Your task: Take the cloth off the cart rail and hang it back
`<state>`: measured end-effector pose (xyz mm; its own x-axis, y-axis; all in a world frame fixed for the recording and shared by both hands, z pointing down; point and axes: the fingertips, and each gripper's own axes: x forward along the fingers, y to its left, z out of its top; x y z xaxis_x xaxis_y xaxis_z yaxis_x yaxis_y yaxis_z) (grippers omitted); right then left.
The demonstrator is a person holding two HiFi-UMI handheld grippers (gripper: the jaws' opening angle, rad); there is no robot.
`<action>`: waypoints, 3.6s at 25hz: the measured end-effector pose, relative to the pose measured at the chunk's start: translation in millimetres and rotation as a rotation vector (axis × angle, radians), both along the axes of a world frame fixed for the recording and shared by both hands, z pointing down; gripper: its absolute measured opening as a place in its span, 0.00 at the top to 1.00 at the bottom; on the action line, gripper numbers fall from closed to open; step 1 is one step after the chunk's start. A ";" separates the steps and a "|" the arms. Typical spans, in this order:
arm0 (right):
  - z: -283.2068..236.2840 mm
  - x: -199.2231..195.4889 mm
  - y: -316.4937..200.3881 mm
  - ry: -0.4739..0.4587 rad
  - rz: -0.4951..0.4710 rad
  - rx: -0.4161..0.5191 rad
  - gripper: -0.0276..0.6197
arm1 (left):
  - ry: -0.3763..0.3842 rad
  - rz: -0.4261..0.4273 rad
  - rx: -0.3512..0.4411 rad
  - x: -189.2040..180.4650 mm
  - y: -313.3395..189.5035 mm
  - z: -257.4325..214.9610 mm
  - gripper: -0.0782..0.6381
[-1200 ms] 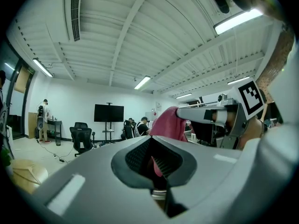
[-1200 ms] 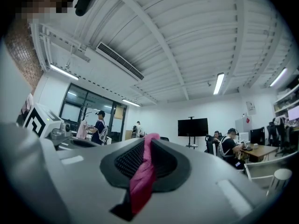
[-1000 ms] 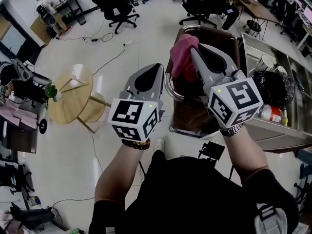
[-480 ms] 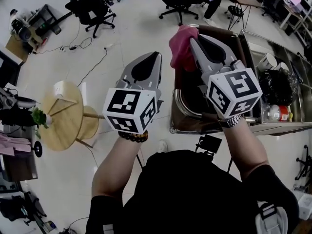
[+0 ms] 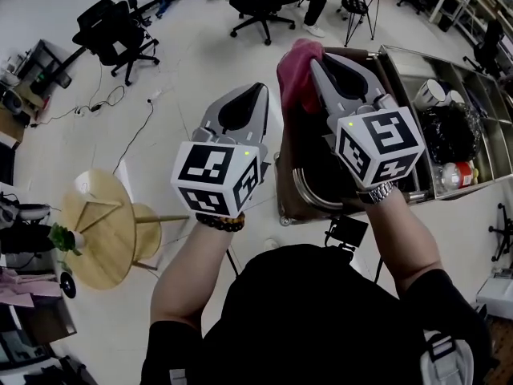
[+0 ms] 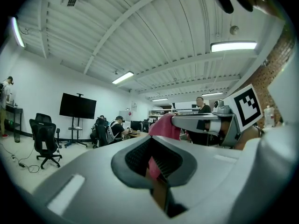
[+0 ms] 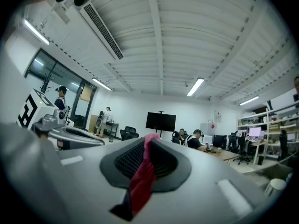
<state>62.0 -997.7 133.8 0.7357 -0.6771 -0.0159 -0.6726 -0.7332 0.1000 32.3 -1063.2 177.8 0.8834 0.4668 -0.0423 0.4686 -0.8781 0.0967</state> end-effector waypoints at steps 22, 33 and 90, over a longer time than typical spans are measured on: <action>61.8 39.8 -30.0 -0.011 0.126 -0.264 0.90 | -0.058 0.105 -0.062 41.2 -34.3 28.2 0.89; 82.2 39.0 -12.6 -0.043 0.160 -0.329 0.90 | -0.074 0.185 -0.092 51.8 -5.5 39.1 0.89; 46.9 -243.5 186.1 0.042 -0.229 -0.013 0.96 | 0.025 -0.073 0.081 -203.4 222.7 24.5 0.89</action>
